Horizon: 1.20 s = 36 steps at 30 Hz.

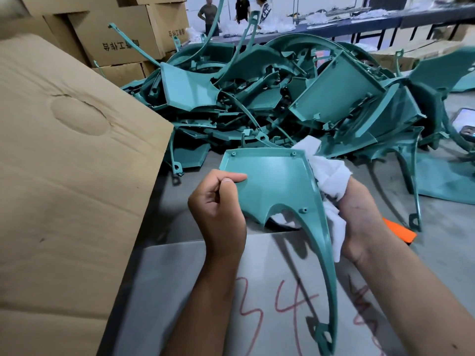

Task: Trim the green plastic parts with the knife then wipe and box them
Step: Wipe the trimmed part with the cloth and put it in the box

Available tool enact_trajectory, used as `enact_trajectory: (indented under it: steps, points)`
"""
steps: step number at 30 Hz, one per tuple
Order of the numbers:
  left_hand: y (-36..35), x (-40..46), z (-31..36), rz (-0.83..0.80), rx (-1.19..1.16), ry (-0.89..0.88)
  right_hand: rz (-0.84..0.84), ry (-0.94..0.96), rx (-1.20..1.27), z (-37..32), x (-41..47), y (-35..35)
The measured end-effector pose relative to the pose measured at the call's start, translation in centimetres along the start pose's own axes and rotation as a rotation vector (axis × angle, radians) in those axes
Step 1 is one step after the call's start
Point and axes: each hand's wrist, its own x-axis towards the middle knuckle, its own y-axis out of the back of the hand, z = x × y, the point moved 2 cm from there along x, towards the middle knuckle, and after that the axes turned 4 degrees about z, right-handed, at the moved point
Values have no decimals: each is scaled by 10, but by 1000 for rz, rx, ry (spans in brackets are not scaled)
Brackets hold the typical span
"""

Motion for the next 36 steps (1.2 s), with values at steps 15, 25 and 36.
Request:
enact_trajectory:
  steps: [15,25,36]
  points:
    - [-3,2,-14,-426,-292,907,589,209,-635,-9,7,28]
    - [-1,-4,-19,-275,-186,1128,505,190,-917,-1,6,21]
    - [14,14,-25,183,-456,927,73,383,-1069,2,0,0]
